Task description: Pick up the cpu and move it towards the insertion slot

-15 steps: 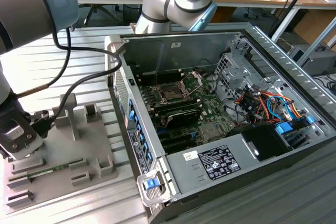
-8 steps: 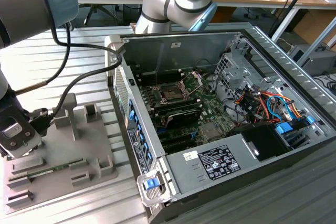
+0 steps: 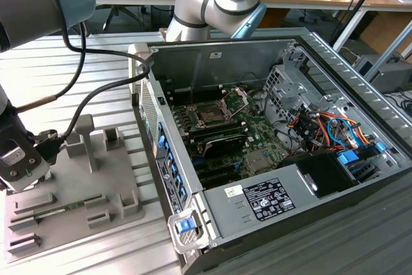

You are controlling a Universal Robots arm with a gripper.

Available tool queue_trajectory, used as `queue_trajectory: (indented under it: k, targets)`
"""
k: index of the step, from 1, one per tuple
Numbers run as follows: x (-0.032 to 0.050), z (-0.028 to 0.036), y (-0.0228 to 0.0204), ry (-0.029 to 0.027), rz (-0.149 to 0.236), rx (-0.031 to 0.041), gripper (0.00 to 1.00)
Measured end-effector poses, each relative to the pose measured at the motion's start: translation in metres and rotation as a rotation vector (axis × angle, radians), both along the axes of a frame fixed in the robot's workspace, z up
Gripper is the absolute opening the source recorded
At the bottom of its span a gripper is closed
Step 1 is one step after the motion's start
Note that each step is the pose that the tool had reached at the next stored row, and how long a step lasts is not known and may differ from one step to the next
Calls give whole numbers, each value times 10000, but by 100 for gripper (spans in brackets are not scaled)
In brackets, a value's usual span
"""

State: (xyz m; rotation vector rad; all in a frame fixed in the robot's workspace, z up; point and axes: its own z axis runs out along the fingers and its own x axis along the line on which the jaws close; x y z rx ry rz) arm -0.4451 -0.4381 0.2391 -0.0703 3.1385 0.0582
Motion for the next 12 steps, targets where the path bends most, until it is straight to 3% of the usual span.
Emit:
queue_trajectory:
  k: [12]
  targets:
    - [0,125,0,0,-1,0,55]
